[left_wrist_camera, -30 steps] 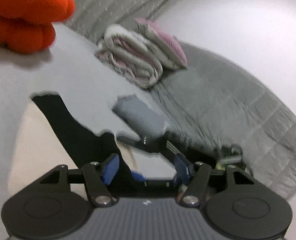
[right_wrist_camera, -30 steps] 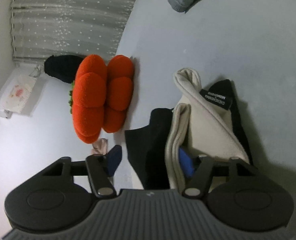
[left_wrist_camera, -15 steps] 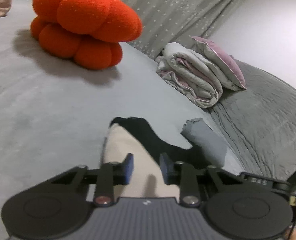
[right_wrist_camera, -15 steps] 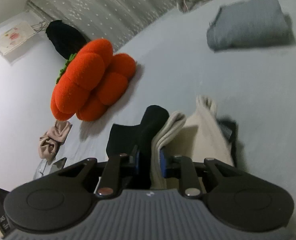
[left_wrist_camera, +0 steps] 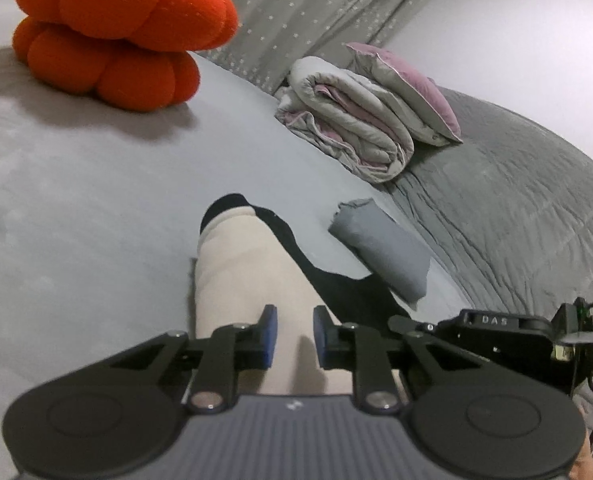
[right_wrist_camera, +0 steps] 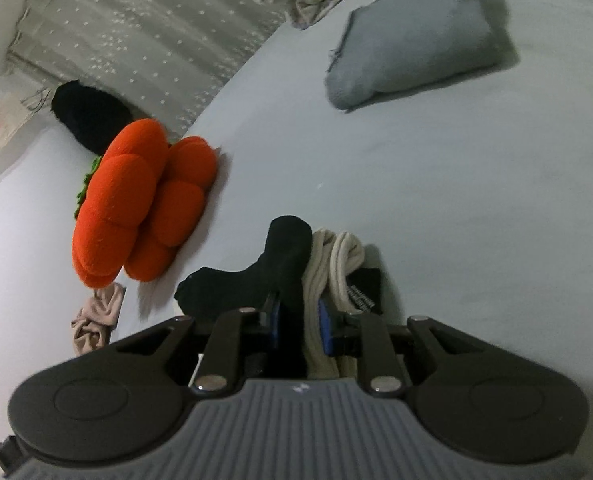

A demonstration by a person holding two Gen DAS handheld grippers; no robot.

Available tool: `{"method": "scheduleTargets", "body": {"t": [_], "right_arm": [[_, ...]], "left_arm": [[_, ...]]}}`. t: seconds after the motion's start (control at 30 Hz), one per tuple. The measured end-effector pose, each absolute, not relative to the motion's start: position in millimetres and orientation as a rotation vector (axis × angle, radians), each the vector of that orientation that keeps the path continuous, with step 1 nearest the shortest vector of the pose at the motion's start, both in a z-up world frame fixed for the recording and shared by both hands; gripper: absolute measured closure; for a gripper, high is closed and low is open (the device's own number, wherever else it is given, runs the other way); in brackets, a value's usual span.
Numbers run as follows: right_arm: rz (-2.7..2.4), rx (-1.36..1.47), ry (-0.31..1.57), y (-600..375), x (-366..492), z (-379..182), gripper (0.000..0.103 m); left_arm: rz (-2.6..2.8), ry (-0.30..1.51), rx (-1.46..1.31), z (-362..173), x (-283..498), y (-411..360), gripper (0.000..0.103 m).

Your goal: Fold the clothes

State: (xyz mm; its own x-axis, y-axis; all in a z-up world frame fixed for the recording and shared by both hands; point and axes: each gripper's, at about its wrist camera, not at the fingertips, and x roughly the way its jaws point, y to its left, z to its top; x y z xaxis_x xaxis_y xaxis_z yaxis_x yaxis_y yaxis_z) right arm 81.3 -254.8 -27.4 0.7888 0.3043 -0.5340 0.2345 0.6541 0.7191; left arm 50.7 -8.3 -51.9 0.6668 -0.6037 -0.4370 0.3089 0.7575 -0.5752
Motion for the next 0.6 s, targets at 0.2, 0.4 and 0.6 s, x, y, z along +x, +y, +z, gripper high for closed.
{"method": "scheduleTargets", "body": {"t": [0.2,0.4,0.6], "right_arm": [[0.003,0.851,0.684,-253.0,76.6,-20.7,0.082],[-0.011,0.669,0.584,-234.9,62.9,0.8,0.062],[0.013,0.474,0.498,-208.9,52.4,19.6,0.062]], "left_arm": [[-0.55,0.688,-0.459,-57.5,49.8,-14.4,0.083],[-0.538,0.68,-0.475,-53.6,49.6,-15.2,0.083],[-0.533,0.621,-0.438,-45.2,49.6,-19.9,0.083]]}}
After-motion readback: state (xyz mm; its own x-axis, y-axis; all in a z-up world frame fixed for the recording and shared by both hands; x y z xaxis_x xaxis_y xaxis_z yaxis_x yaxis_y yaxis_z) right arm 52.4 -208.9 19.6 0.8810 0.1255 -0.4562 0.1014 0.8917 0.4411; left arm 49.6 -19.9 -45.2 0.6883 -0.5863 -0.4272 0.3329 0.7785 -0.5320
